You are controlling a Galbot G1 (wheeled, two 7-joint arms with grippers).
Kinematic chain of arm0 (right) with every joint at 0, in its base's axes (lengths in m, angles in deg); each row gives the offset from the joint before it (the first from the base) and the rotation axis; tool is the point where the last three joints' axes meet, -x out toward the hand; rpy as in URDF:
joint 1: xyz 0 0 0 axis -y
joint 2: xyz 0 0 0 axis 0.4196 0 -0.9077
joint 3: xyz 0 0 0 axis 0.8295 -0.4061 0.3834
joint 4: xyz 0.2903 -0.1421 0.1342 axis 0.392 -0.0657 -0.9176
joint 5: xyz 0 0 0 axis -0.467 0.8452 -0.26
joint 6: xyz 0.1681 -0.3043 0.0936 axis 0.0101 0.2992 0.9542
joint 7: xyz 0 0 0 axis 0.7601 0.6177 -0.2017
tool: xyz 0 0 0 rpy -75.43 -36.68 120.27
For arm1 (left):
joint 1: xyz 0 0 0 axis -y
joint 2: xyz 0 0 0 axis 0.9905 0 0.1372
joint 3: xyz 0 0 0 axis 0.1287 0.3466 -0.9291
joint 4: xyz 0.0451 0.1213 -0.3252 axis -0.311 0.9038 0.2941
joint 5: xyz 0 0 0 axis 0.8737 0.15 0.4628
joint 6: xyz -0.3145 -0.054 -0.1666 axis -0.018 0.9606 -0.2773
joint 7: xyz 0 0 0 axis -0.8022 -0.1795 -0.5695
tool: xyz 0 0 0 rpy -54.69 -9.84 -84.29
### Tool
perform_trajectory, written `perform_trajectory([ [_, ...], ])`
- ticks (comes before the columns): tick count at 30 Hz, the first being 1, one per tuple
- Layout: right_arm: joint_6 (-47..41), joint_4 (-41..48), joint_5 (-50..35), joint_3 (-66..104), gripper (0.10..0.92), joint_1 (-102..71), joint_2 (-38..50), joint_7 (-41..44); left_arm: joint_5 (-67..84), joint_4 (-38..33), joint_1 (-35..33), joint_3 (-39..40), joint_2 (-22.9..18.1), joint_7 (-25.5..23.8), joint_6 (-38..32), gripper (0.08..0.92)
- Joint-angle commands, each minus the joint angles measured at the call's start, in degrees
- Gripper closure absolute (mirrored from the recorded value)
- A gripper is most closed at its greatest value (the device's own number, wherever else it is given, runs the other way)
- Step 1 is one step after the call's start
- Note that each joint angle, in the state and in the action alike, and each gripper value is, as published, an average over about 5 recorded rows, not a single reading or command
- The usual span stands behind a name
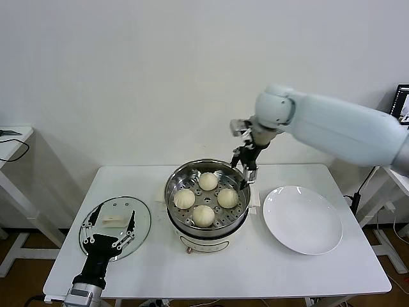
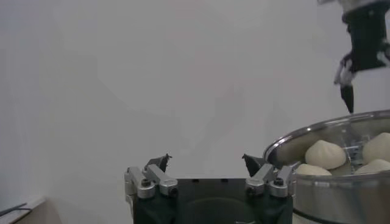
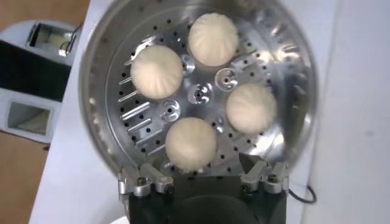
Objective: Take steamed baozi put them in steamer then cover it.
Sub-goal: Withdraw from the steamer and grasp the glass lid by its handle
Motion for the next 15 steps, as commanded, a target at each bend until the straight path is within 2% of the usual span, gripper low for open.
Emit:
perform_trajectory([
  [1,1.97,-2.8,-4.18,19.04,0.203,-10.34,13.78,-4.87,-0.26,-0.24,0.02,0.19,-0.34,0.13,0.23,0.177],
  [4,4.24,-4.11,-6.84,30.86,0.203,-19.35,16.88,-12.39,-0.27,-0.41,0.24,0.18,-0.52,0.15,0.4,0.177],
  [8,9.64,-6.7,-12.65,43.98,0.203,-32.57,19.95,-27.13,0.31,-0.41,0.61,-0.02,-0.73,0.21,0.45,0.177],
  [15,18.85,-17.07,-19.13,73.87,0.203,-65.69,21.59,-49.15,2.07,-0.02,2.13,0.01,-1.04,-0.01,0.97,0.177],
])
